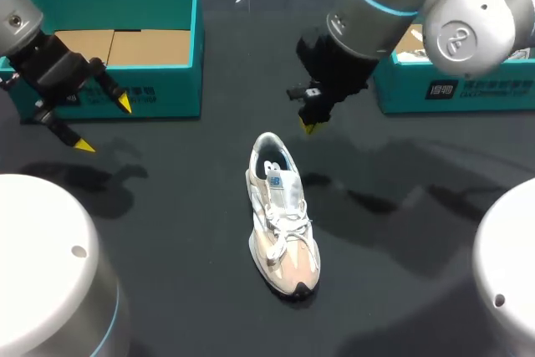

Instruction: Take the shoe out of the shoebox, open the shoe tongue, remove and reinsert the insole, then place the shoe into the shoebox

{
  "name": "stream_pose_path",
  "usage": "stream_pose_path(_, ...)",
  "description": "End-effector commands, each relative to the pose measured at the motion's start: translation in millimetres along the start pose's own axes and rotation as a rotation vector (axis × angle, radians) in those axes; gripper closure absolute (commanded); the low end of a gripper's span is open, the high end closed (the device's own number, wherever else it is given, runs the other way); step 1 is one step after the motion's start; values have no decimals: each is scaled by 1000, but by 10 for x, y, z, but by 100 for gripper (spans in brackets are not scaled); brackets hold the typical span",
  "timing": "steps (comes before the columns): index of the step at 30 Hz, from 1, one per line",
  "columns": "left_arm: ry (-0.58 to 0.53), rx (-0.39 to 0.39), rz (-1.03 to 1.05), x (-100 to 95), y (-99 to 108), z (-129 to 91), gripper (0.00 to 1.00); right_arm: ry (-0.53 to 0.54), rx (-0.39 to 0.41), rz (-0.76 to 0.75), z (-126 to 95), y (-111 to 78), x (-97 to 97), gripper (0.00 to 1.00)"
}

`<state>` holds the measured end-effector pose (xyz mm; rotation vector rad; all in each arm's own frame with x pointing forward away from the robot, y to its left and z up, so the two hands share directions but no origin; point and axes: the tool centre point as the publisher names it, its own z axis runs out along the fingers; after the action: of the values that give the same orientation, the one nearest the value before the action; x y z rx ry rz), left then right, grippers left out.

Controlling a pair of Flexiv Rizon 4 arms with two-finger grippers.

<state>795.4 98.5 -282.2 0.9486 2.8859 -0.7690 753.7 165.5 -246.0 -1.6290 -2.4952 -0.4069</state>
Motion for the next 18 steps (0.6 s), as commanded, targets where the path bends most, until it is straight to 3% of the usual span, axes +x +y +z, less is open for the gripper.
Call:
stream_pose_path(1,0,-3,0,14,-6,-7,0,-233,-24,5,96,-22,93,100)
stream_pose_path(10,0,-3,0,14,-6,-7,0,-249,-24,17,126,-3,129,100)
stream_pose_path(18,0,-3,0,14,-6,-7,0,-284,-93,72,277,-3,177,100)
